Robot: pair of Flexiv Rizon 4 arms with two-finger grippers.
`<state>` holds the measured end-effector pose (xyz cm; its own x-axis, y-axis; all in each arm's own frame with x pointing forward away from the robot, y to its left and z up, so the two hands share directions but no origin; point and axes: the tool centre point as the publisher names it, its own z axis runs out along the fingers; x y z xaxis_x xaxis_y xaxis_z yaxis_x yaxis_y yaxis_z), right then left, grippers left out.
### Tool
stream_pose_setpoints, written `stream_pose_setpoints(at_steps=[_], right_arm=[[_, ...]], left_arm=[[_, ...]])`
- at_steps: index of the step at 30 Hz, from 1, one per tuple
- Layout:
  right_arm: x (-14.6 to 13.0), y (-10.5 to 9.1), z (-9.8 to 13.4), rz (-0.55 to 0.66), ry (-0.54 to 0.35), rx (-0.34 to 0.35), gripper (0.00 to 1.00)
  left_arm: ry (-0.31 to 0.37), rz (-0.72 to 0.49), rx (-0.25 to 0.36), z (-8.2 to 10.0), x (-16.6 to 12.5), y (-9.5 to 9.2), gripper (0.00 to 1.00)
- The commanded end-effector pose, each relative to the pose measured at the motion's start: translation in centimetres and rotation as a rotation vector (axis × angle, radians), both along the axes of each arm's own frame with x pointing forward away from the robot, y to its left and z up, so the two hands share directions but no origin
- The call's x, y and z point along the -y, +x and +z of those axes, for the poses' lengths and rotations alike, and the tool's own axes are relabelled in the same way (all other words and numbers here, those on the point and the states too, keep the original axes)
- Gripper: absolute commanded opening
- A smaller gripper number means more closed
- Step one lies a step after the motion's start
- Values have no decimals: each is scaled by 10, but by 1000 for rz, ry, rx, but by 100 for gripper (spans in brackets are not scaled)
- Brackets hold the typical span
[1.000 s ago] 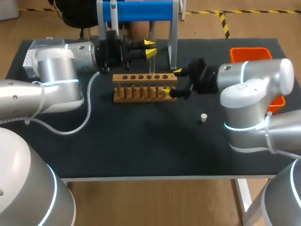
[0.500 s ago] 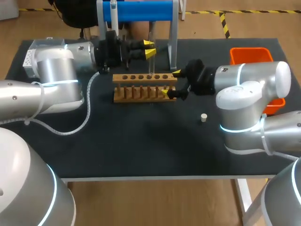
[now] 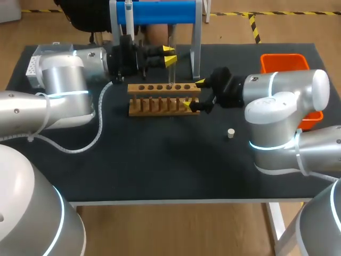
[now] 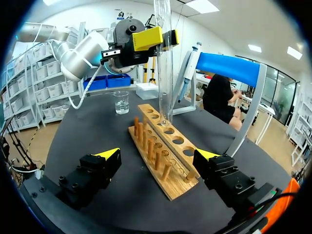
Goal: Invert the test tube, pick up the pipette, mount the tip to pipette, aspirate from beaker and dispense into the tube, eject the tip, return the pipette, and cap with the stopper.
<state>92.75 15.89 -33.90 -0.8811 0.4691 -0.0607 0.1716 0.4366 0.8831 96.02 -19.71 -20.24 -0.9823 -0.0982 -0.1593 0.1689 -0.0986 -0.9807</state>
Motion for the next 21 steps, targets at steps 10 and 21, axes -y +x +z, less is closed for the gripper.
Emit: stream_pose_setpoints(at_steps=[10,21], right_arm=[[0,0,1,1,-3,-3,100],[0,0,1,1,-3,-3,100]], left_arm=[[1,-3,0,0,0,1,0],[6,3,-13,-4,1,2,0]])
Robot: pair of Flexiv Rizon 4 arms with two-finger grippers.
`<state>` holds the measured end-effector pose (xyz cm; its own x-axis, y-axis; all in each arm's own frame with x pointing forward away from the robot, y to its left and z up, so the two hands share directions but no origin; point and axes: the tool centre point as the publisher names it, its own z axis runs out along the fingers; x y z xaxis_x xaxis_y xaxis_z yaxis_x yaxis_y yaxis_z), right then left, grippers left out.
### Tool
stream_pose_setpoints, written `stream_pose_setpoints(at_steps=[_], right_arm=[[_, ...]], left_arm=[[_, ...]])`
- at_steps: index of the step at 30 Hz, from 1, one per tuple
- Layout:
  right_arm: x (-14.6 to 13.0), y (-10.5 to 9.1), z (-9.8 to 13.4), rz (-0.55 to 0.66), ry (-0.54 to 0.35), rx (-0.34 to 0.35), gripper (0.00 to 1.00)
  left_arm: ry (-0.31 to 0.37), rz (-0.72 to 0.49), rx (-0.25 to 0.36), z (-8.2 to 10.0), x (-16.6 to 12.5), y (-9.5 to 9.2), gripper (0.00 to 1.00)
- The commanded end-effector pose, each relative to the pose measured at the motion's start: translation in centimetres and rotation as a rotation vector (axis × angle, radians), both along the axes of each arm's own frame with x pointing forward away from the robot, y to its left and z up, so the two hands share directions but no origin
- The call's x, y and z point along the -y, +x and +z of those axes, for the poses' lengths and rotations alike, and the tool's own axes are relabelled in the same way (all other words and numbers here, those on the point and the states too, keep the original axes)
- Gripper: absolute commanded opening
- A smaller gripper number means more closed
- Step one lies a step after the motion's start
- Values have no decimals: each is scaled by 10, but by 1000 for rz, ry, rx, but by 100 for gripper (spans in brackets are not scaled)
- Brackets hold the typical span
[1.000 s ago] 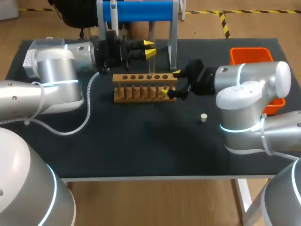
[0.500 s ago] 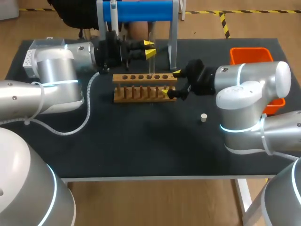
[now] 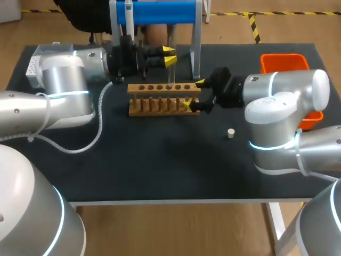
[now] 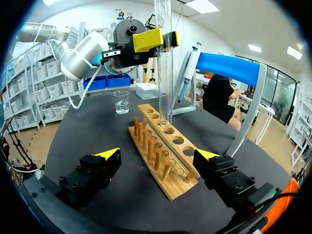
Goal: Invert the test tube, pick up the pipette, mount the tip to pipette, aspirate from beaker and dispense into the tube, eject the tip, return the pipette, and cap with the stopper.
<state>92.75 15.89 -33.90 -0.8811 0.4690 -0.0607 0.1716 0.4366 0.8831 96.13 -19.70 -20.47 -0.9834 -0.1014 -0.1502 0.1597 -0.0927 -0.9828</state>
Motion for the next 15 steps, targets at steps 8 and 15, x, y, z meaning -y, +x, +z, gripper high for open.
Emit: stream_pose_setpoints(at_steps=[8,15], right_arm=[[0,0,1,1,-3,-3,100],[0,0,1,1,-3,-3,100]], left_arm=[[5,1,-16,-5,2,4,0],[2,6,-31,-11,2,7,0]])
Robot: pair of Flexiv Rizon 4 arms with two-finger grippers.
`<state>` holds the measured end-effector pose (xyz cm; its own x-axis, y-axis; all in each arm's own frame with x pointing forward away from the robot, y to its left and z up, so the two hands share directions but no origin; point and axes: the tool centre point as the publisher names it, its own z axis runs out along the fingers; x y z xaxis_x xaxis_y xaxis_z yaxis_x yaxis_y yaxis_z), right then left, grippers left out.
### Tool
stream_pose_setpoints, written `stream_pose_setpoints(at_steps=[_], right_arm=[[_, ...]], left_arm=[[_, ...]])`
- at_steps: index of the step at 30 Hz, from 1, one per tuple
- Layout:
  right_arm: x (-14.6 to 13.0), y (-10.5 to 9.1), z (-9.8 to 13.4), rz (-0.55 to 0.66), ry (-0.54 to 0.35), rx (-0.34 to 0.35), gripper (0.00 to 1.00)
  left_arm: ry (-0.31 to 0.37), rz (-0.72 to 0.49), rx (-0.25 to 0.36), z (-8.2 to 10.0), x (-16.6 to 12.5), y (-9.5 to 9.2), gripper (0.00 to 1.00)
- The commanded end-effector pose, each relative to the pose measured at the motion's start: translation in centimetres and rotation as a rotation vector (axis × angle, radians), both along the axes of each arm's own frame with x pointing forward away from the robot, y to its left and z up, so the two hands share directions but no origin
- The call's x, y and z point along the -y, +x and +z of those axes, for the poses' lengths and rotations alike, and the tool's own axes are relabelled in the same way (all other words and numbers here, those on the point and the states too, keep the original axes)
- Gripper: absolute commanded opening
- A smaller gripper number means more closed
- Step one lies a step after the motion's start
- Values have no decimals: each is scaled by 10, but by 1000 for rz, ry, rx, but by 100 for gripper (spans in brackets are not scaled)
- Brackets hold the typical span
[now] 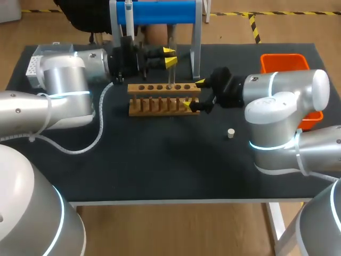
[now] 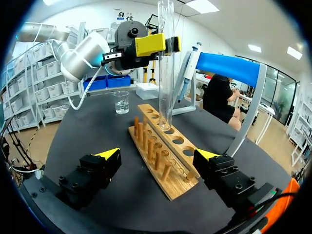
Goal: Invert the test tube, pick up the pipette, mount the tip to pipette, aspirate from beaker and dispense into the tube, eject the tip, return the pipette, and cap with the stopper.
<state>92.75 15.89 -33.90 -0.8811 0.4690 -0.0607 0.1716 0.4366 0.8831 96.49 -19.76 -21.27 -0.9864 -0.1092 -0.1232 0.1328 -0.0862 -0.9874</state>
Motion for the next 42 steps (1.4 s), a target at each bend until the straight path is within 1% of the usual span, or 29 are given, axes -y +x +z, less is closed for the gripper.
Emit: stream_pose_setpoints(at_steps=[1,18,27,31,42], right_arm=[[0,0,1,1,-3,-3,100],[0,0,1,1,-3,-3,100],[0,0,1,1,-3,-3,100],[0,0,1,1,-3,-3,100],[0,0,1,1,-3,-3,100]], left_arm=[[-5,-3,-4,-4,1,4,0],[-10,0,-25,-16,-1,12,0],[1,4,-35,-21,-4,13,0],[-1,6,-39,-21,-4,13,0],[-3,9,-29,-13,-6,14,0]])
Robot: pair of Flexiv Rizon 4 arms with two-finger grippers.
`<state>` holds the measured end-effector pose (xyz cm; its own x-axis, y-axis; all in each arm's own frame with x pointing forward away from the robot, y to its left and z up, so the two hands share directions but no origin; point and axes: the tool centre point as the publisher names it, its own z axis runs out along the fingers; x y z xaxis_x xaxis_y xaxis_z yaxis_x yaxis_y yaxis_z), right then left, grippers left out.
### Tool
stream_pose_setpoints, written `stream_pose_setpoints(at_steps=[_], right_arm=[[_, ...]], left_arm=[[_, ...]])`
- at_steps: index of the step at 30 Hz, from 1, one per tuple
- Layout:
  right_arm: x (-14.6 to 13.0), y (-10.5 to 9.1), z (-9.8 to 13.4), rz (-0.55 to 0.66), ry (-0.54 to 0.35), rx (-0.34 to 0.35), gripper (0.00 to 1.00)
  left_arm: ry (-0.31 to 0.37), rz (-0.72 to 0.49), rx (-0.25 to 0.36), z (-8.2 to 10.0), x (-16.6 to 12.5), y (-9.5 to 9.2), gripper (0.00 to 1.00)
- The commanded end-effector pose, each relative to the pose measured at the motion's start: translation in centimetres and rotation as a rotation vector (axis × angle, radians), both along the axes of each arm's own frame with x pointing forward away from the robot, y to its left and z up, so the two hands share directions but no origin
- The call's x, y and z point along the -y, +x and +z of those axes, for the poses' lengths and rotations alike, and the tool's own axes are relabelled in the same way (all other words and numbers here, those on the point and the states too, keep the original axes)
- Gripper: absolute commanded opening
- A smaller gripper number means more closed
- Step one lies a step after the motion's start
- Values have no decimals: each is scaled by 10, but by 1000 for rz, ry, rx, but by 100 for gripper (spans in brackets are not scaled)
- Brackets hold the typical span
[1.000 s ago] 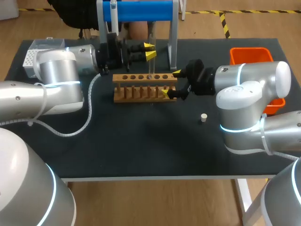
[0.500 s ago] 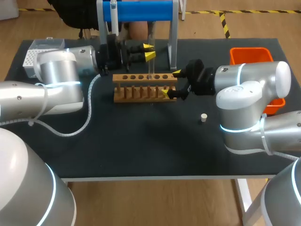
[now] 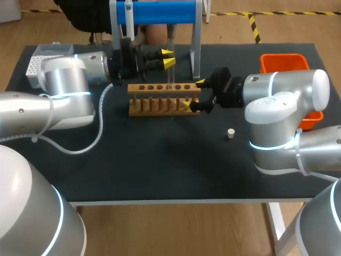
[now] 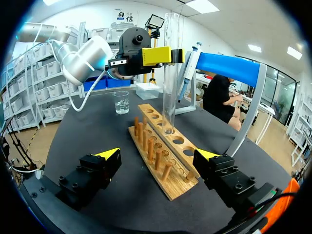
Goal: Invert the test tube, pick up the pipette, mount the tip to pipette, aspirate from beaker and dispense into the tube, eject the tip, return the pipette, and cap with the stopper.
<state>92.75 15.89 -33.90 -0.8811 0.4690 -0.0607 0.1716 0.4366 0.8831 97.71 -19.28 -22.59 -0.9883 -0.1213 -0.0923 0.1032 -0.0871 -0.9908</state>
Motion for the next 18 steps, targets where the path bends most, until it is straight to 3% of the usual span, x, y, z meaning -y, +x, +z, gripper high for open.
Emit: stream_pose_setpoints(at_steps=[1,18], right_arm=[[0,0,1,1,-3,-3,100],[0,0,1,1,-3,-3,100]], left_arm=[[-1,-4,3,0,-1,1,0],[1,-3,-5,-6,1,4,0]])
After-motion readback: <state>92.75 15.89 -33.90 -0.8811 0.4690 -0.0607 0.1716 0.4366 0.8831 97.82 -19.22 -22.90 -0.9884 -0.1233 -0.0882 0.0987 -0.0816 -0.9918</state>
